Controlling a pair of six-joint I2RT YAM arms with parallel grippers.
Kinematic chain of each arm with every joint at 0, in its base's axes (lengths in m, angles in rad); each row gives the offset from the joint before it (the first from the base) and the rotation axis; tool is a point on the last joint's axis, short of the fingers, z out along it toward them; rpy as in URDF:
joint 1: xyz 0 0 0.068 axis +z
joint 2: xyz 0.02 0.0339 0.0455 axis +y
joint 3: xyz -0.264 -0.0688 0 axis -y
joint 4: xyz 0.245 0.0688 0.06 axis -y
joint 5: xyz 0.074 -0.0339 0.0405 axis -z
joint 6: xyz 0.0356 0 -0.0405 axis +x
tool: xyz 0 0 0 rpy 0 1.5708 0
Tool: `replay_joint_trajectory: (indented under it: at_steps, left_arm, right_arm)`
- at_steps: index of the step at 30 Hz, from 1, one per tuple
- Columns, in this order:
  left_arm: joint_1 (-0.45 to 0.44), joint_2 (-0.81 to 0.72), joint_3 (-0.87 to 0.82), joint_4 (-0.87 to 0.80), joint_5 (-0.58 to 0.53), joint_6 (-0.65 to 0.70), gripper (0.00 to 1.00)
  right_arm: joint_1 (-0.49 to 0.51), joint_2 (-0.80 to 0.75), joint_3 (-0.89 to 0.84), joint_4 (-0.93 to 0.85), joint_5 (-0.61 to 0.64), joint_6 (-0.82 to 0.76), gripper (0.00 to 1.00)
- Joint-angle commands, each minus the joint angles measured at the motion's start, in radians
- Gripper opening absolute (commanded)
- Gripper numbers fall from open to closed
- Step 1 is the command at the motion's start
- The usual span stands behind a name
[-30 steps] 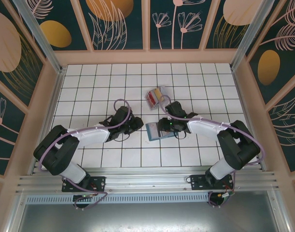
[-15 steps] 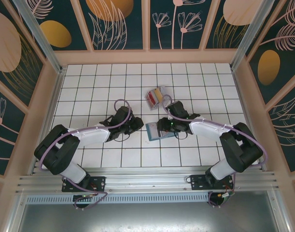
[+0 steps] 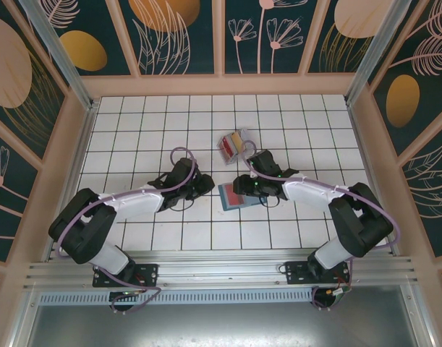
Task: Put the credit cards into the card holder
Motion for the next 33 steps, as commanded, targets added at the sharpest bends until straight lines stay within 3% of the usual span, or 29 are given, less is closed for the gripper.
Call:
replay_joint_trajectory:
  at_steps: [1,8,12,16,20,26,33]
  left_arm:
    - [-0.001,0.024,0.071,-0.034,0.015,0.054,0.31]
    - [-0.001,0.229,0.321,-0.176,0.031,0.222,0.32]
    - [-0.001,0.383,0.477,-0.268,0.067,0.307,0.31]
    - [0.0,0.451,0.49,-0.258,0.116,0.319,0.3]
    - [0.0,0.42,0.434,-0.248,0.091,0.317,0.3]
    - [0.0,0.337,0.349,-0.223,0.038,0.298,0.3]
    - [0.002,0.352,0.418,-0.256,0.004,0.294,0.32]
  right_arm:
    - [-0.038,-0.063,0.008,-0.104,0.15,-0.051,0.51]
    - [-0.071,-0.124,-0.049,-0.137,0.156,-0.044,0.51]
    - [-0.103,-0.186,-0.123,-0.128,0.104,-0.019,0.46]
    - [-0.103,-0.222,-0.197,-0.084,0.028,0.021,0.45]
    - [-0.114,-0.232,-0.204,-0.056,0.044,0.027,0.45]
    - [-0.225,-0.123,-0.052,-0.038,0.025,-0.075,0.49]
    - [-0.285,0.093,0.233,-0.053,0.09,-0.192,0.53]
